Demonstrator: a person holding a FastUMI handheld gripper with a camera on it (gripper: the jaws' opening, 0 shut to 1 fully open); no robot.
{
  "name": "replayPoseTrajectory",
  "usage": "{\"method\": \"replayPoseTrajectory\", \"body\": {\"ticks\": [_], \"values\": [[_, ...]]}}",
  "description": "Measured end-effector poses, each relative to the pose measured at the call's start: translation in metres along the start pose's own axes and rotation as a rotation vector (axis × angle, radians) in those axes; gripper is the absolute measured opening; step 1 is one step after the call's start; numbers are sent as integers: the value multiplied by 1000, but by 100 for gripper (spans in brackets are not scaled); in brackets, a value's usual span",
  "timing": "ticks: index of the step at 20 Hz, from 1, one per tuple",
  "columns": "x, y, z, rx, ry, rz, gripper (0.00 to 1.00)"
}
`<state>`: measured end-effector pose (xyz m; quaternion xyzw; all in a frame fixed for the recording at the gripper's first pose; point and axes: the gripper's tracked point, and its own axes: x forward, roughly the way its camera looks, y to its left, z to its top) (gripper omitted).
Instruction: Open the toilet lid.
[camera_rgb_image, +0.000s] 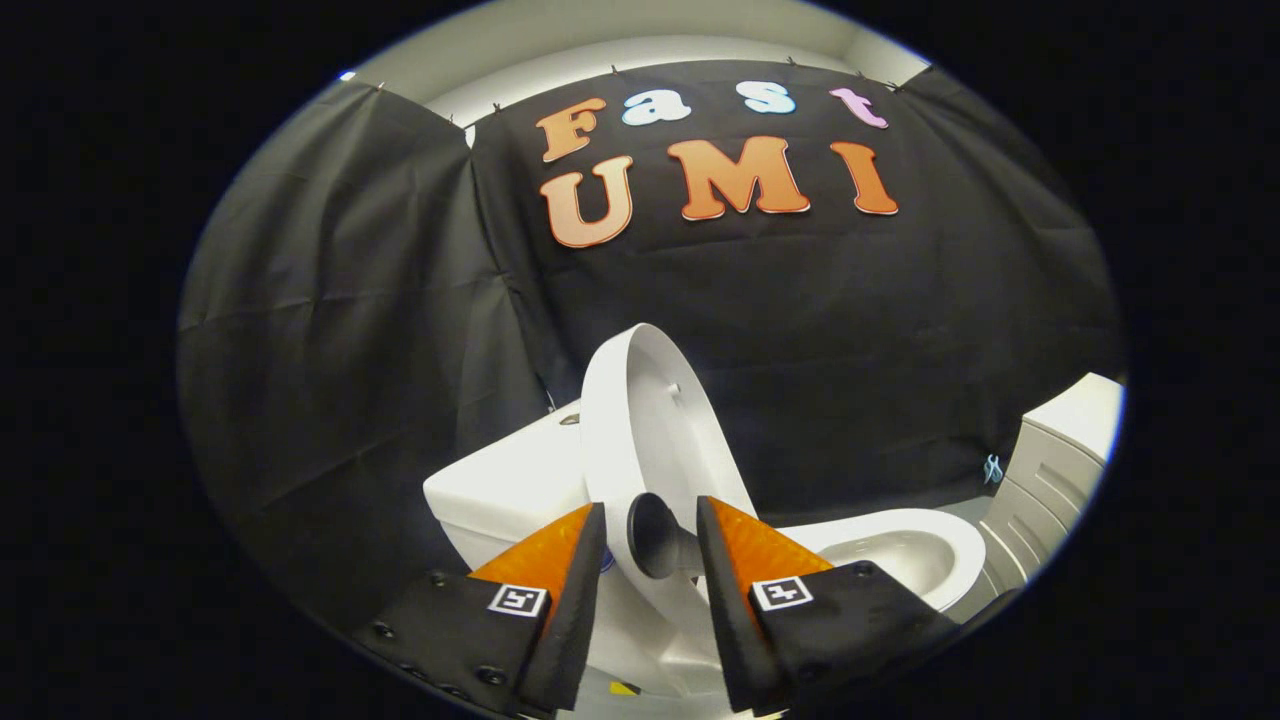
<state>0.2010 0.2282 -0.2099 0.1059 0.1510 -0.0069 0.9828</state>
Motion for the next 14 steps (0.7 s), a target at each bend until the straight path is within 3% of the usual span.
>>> {"method": "replayPoseTrajectory", "body": {"ticks": [4,7,14], "values": [[-8,-5,17,-58,-1,-23,68],[-22,-3,37,-105,-16,-18,85],[-59,-20,118,-153,-94,-49,87]]}}
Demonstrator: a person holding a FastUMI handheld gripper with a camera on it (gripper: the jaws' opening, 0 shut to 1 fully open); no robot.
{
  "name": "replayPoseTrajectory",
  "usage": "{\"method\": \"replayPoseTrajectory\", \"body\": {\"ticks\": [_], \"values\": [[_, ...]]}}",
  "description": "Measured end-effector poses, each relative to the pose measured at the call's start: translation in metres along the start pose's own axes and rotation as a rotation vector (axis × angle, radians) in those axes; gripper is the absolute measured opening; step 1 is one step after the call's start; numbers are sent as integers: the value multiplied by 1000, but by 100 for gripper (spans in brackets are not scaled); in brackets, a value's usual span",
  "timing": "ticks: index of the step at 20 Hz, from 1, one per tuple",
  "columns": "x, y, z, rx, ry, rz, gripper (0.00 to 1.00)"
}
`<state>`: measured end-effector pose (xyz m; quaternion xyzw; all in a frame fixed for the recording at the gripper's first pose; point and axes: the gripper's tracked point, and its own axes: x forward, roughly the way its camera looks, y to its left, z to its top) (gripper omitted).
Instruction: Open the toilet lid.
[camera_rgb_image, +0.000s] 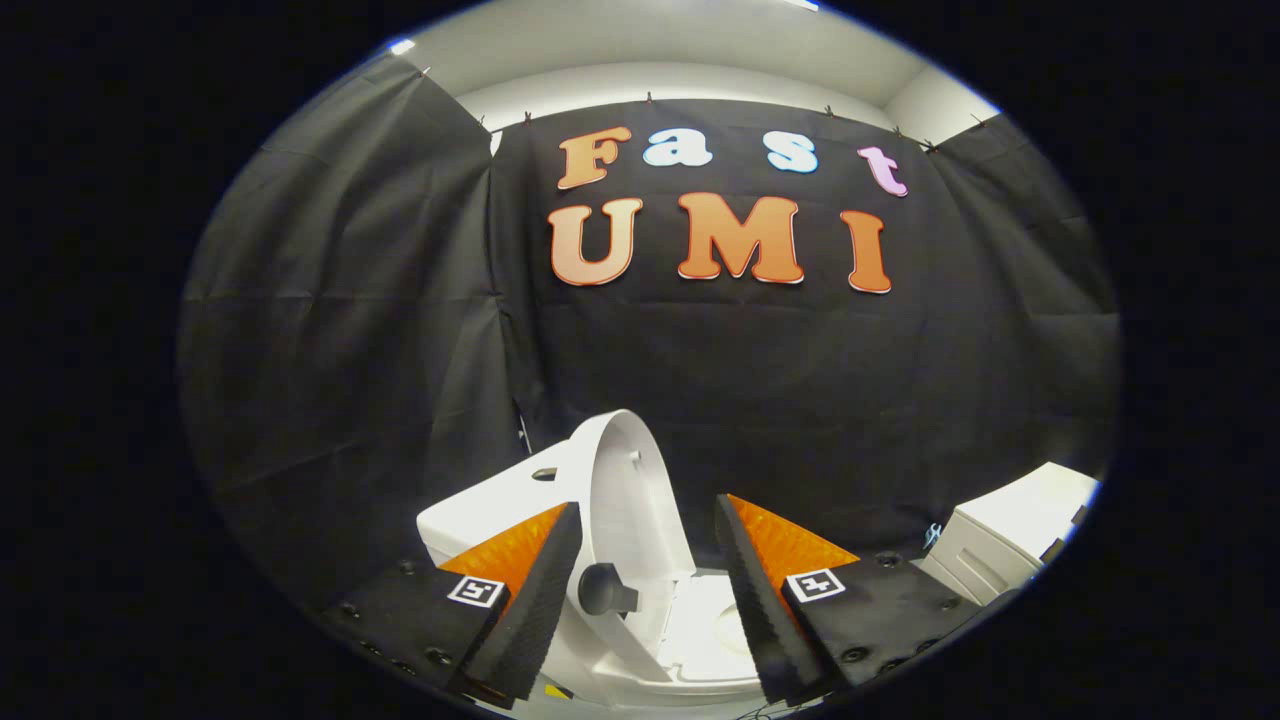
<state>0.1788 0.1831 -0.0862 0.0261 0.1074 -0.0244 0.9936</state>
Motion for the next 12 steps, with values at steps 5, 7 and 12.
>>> {"method": "replayPoseTrajectory", "body": {"ticks": [5,7,12], "values": [[-19,-28,47,5,-27,4,98],[-32,-36,63,-6,-36,9,98],[-69,-56,102,26,-48,30,98]]}}
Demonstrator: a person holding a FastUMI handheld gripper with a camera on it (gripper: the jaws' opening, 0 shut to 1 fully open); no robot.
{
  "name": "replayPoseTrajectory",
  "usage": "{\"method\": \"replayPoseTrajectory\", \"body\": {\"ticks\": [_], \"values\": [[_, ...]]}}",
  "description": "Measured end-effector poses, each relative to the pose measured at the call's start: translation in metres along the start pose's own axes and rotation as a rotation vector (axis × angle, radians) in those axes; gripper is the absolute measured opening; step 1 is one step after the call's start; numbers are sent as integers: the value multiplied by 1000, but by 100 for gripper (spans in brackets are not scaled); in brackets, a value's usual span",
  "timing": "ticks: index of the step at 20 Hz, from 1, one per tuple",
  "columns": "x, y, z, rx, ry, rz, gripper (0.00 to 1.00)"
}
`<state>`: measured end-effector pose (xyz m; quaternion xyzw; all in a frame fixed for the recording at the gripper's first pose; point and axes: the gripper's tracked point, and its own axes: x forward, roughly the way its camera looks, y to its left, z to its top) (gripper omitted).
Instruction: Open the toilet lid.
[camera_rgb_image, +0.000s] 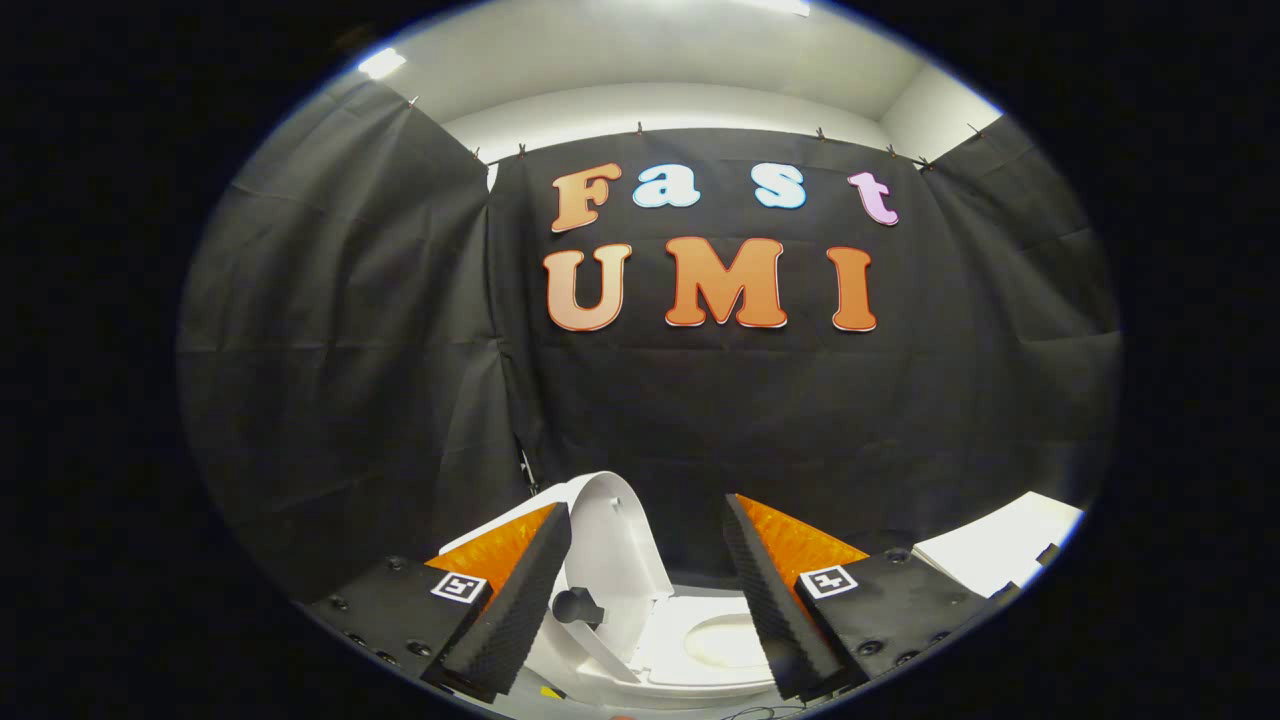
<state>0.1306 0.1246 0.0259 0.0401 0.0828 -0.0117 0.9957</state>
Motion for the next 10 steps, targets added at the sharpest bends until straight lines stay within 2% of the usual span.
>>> {"method": "replayPoseTrajectory", "body": {"ticks": [2,7,10], "values": [[-11,-8,17,5,-16,-2,98],[-34,-36,43,-40,-35,-68,98],[-36,-35,51,-38,-44,-58,98]]}}
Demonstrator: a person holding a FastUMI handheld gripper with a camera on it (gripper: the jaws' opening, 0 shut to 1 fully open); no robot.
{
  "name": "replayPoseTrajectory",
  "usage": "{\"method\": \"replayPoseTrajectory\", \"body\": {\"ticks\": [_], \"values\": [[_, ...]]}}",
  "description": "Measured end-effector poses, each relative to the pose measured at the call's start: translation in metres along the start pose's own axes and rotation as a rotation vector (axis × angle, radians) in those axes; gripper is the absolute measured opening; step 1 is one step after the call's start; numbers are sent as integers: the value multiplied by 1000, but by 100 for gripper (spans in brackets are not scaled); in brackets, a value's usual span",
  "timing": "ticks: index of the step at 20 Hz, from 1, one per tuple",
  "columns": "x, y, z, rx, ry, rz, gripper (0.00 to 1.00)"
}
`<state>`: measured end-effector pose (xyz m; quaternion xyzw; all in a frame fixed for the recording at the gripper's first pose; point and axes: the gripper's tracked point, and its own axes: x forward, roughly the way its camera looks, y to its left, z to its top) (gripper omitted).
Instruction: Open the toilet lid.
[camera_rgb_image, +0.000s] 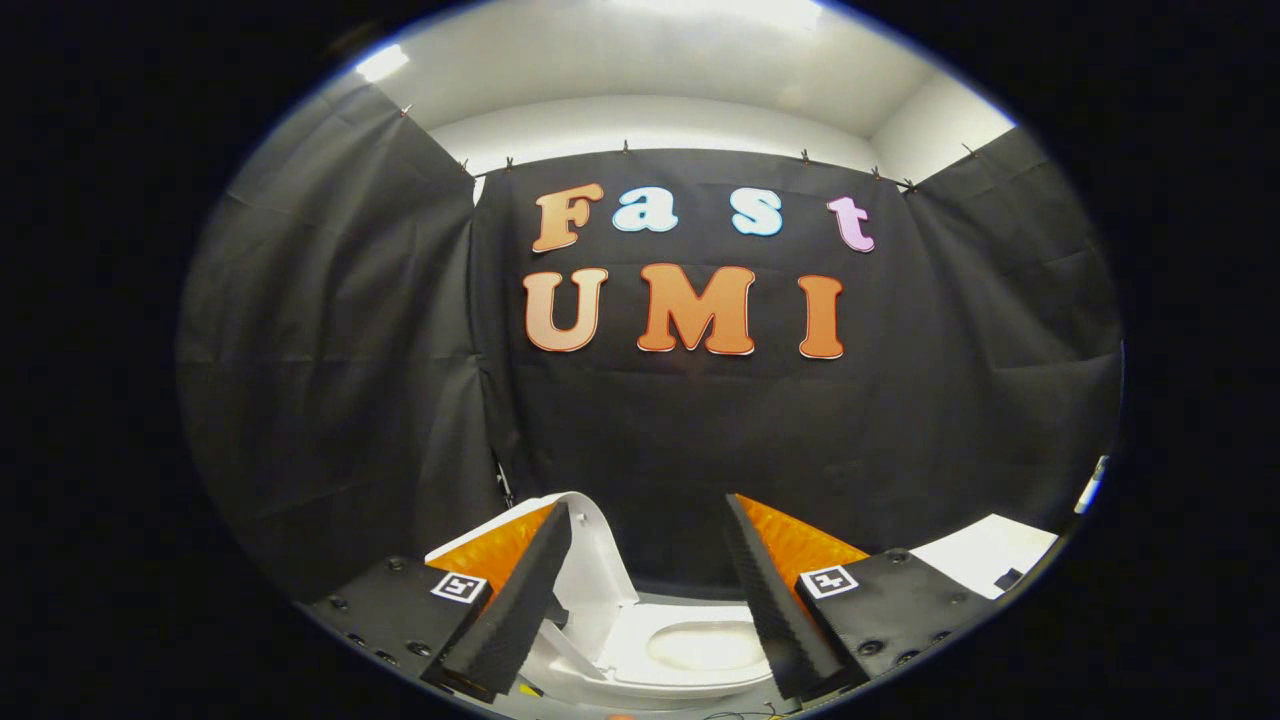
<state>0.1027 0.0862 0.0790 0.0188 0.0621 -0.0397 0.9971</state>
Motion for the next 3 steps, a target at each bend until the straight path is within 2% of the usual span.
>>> {"method": "replayPoseTrajectory", "body": {"ticks": [3], "values": [[-5,-2,3,4,-10,-2,98]]}}
